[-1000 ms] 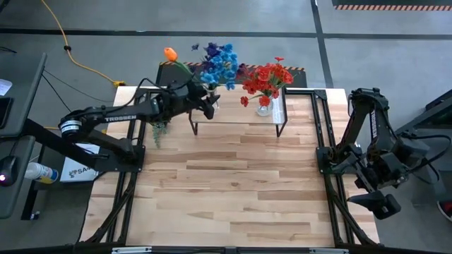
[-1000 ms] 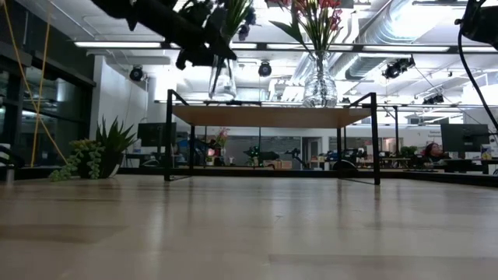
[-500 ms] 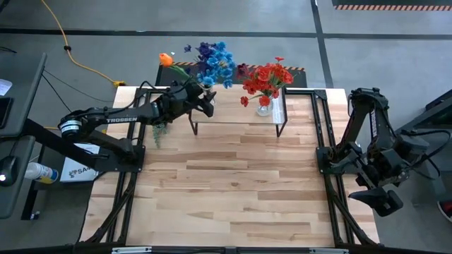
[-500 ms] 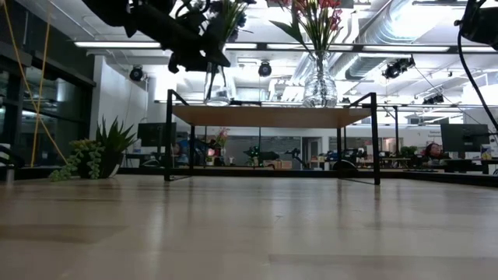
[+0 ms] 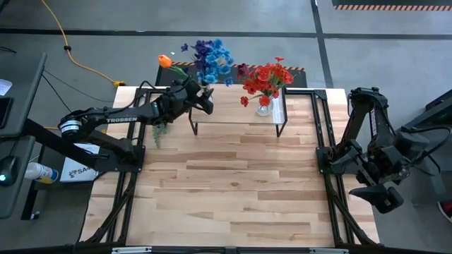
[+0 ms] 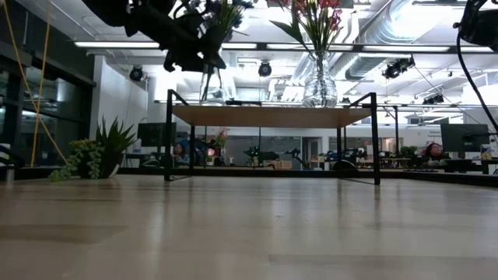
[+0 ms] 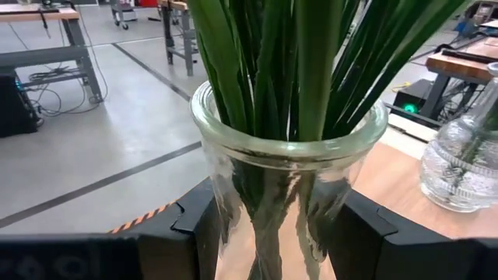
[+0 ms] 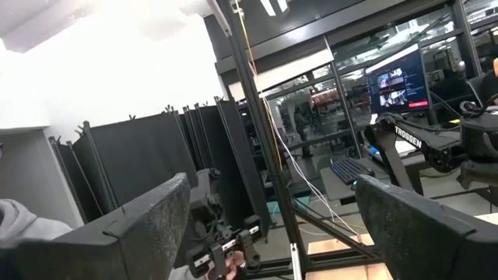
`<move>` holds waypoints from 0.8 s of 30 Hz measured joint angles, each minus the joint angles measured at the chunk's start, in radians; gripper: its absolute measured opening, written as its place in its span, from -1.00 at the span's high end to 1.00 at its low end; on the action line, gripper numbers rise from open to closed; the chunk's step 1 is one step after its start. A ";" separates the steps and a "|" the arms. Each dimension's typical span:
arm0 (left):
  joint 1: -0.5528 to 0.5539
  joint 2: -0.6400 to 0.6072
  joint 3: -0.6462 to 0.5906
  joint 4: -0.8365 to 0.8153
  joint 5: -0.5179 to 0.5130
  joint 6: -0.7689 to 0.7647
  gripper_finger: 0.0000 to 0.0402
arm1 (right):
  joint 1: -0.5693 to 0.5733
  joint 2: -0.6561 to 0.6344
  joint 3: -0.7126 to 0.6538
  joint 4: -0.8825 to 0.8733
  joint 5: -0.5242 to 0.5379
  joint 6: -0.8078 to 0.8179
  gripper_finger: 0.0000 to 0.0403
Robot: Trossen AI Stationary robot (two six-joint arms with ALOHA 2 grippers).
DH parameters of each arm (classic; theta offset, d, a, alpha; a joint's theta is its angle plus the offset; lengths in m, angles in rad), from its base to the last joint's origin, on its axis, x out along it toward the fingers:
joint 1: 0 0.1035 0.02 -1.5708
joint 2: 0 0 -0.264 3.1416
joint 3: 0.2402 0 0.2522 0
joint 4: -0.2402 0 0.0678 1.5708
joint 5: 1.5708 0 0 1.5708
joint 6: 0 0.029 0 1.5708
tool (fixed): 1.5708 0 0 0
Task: Pick and place flowers into a vace then onto a shelf
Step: Put the transparent crystal vase with flowers on the shelf
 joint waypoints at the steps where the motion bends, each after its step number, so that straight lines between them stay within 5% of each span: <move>1: 0.000 0.000 0.000 0.000 0.000 -0.001 -0.04 | 0.000 -0.001 0.000 0.000 0.000 0.000 -0.74; 24: 0.000 0.016 -0.052 0.048 -0.010 -0.082 -0.04 | 0.000 -0.001 0.000 -0.001 -0.002 0.000 -0.74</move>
